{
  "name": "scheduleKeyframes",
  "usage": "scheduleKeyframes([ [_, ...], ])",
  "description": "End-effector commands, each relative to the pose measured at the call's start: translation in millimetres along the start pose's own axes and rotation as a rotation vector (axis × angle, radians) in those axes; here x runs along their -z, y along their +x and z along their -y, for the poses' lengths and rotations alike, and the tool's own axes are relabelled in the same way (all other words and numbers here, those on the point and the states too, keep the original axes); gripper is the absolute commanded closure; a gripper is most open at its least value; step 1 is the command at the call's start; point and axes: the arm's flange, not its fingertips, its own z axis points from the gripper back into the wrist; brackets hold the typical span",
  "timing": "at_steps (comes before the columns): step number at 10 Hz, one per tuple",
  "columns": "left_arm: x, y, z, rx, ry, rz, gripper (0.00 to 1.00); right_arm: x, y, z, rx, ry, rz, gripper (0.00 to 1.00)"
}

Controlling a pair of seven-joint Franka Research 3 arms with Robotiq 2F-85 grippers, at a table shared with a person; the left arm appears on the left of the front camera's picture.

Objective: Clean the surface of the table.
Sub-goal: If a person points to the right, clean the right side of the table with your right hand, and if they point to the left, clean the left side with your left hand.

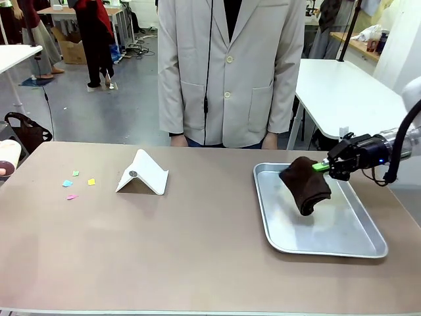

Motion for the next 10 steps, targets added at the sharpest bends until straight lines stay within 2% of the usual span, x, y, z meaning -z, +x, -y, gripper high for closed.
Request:
scheduleKeyframes([
  [1, -1.4, -3.5, 2.6, 0.018, -0.001, -0.005, 1.0, -11.5, 3.6, 5.4, -0.092, 0.269, -0.113, 1.0],
  [2, -1.4, -3.5, 2.6, 0.018, -0.001, -0.005, 1.0, -18.8, -6.4, -2.0, -0.141, 0.358, -0.133, 1.0],
  [4, -1.4, -3.5, 2.6, 0.018, -0.001, -0.005, 1.0, -31.6, -36.5, -27.2, -0.154, 0.326, -0.099, 1.0],
  [8, -1.4, -3.5, 2.6, 0.018, -0.001, -0.005, 1.0, -43.2, -114.3, -75.5, -0.161, 0.363, -0.124, 1.0],
  [10, -1.4, -3.5, 2.6, 0.018, -0.001, -0.005, 1.0, -52.0, -159.7, -83.8, -0.158, 0.361, -0.072, 1.0],
])
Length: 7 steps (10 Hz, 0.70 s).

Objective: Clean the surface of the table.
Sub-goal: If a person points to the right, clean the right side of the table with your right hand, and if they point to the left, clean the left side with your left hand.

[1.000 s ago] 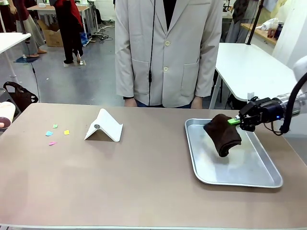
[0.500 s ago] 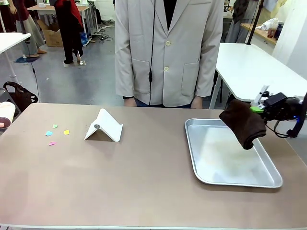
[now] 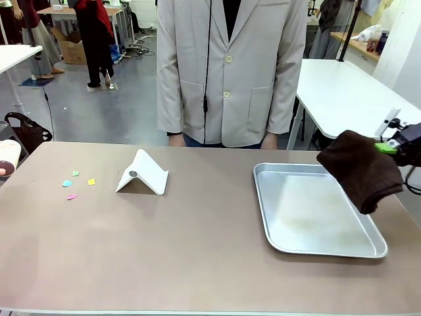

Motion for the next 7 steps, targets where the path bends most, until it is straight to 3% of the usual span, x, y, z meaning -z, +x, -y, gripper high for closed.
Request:
scheduleKeyframes([
  [1, -1.2, -3.5, 2.3, 0.017, -0.002, -0.006, 1.0, -23.8, -42.8, -29.4, -0.003, 0.039, 0.044, 1.0],
  [3, -1.2, -3.5, 2.3, 0.017, -0.002, -0.006, 1.0, -44.6, -48.1, -22.9, -0.028, 0.165, 0.225, 1.0],
  [4, -1.2, -3.5, 2.3, 0.017, -0.002, -0.006, 1.0, -1.0, -34.4, 1.4, 0.004, 0.027, 0.068, 1.0],
  [7, -1.2, -3.5, 2.3, 0.017, -0.002, -0.006, 1.0, -1.0, -34.4, 1.4, 0.004, 0.027, 0.068, 1.0],
])
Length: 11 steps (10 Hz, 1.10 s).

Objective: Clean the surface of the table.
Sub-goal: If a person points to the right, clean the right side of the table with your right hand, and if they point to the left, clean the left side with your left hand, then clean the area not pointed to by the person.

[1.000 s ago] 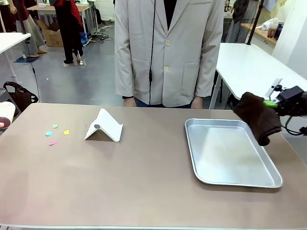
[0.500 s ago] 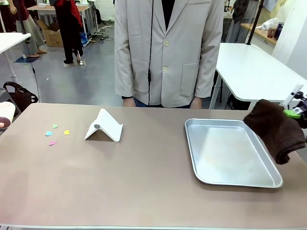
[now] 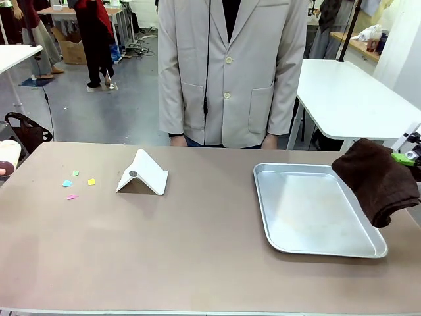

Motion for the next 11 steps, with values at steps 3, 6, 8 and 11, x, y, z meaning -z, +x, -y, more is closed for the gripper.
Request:
scheduleKeyframes([
  [3, -1.2, -3.3, 2.5, 0.018, -0.001, -0.005, 1.0, 0.0, 0.2, -5.3, -0.005, -0.021, -0.017, 1.0],
  [6, -1.2, -3.3, 2.5, 0.018, -0.001, -0.005, 1.0, 0.0, 0.2, -5.3, -0.005, -0.021, -0.017, 1.0],
  [8, -1.2, -3.3, 2.5, 0.018, -0.001, -0.005, 1.0, 0.0, 0.2, -5.3, -0.005, -0.021, -0.017, 1.0],
  [11, -1.2, -3.3, 2.5, 0.018, -0.001, -0.005, 1.0, 0.0, 0.2, -5.3, -0.005, -0.021, -0.017, 1.0],
])
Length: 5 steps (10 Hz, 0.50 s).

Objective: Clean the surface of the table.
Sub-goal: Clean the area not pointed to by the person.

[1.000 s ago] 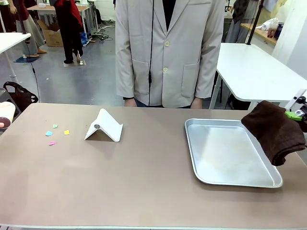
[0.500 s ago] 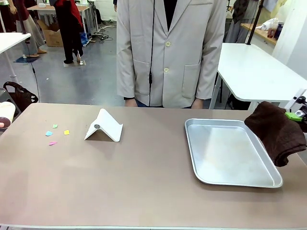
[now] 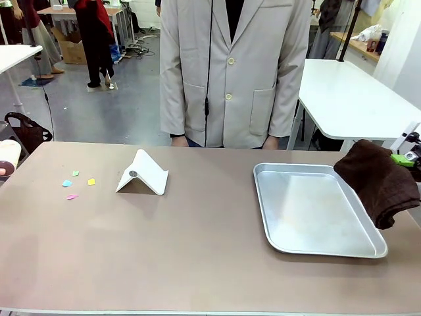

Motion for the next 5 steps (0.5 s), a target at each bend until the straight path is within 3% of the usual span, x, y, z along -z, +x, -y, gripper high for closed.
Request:
scheduleKeyframes([
  [1, -1.3, -3.3, 2.5, 0.018, -0.001, -0.005, 1.0, -0.4, -0.7, -4.7, -0.008, -0.009, -0.002, 1.0],
  [3, -1.3, -3.3, 2.5, 0.018, -0.001, -0.005, 1.0, -0.4, -0.7, -4.7, -0.008, -0.009, -0.002, 1.0],
  [4, 0.0, 0.0, 0.0, 0.0, 0.0, 0.0, 0.78, -0.4, -0.7, -4.7, -0.008, -0.009, -0.002, 1.0],
  [5, 11.9, -1.0, 13.2, 0.023, 0.104, 0.01, 0.78, -0.4, -0.7, -4.7, -0.008, -0.009, -0.002, 1.0],
])
